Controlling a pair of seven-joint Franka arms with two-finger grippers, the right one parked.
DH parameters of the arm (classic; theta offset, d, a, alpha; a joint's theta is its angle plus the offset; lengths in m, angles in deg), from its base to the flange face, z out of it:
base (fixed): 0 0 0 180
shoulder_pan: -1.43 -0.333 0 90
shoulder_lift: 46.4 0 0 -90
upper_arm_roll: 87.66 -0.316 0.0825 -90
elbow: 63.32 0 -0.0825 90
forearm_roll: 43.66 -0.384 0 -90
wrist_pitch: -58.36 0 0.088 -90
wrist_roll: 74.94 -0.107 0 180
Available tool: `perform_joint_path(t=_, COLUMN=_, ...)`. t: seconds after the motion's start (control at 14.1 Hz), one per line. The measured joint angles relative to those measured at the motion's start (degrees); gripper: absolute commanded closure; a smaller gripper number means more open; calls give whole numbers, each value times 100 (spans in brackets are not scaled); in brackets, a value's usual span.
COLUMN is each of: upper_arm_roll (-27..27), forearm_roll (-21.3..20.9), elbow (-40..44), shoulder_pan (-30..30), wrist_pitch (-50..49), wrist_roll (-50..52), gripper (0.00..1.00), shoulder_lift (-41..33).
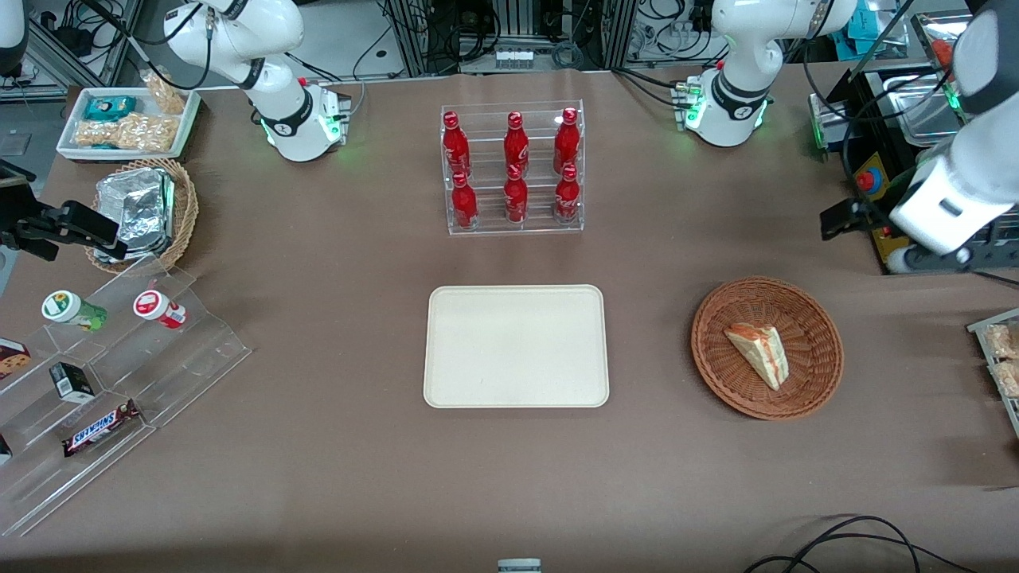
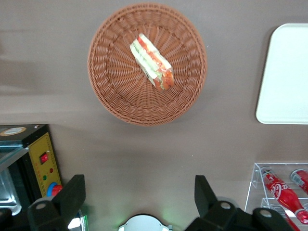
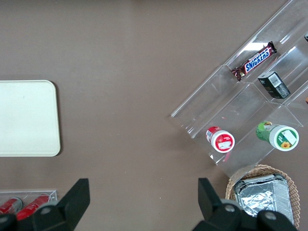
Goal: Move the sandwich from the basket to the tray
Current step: 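Lower the left gripper onto the wrapped sandwich in the wicker basket and grasp it, then lift the sandwich with the left gripper and carry it over the cream tray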
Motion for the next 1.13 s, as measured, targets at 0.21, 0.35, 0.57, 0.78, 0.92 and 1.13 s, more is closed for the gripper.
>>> perform_joint_path(t=0.21, upper_arm_roll=-19, forearm_roll=-3, elbow=-197, shoulder_pan=-3, wrist_pitch=668, wrist_roll=307, gripper=0, shoulder_lift=609)
perform_joint_path(t=0.35, upper_arm_roll=-21, forearm_roll=-3, elbow=-393, shoulder_pan=-3, wrist_pitch=1119, wrist_roll=685, gripper=0, shoulder_lift=969)
perform_joint_path(t=0.57, upper_arm_roll=-21, forearm_roll=-4, elbow=-815, shoulder_pan=-2, wrist_pitch=1985, wrist_roll=983, gripper=0, shoulder_lift=1326)
perform_joint_path(t=0.78, upper_arm_roll=-25, forearm_roll=-3, elbow=-1445, shoulder_pan=-2, wrist_pitch=3152, wrist_roll=1982, gripper=0, shoulder_lift=1421)
perform_joint_path(t=0.92, upper_arm_roll=-22, forearm_roll=-6, elbow=-1711, shoulder_pan=1, wrist_pitch=3726, wrist_roll=3262, gripper=0, shoulder_lift=1478)
perform_joint_path(t=1.13, upper_arm_roll=-18, forearm_roll=-7, elbow=-1771, shoulder_pan=7, wrist_pitch=4061, wrist_roll=4383, gripper=8, shoulder_lift=1697)
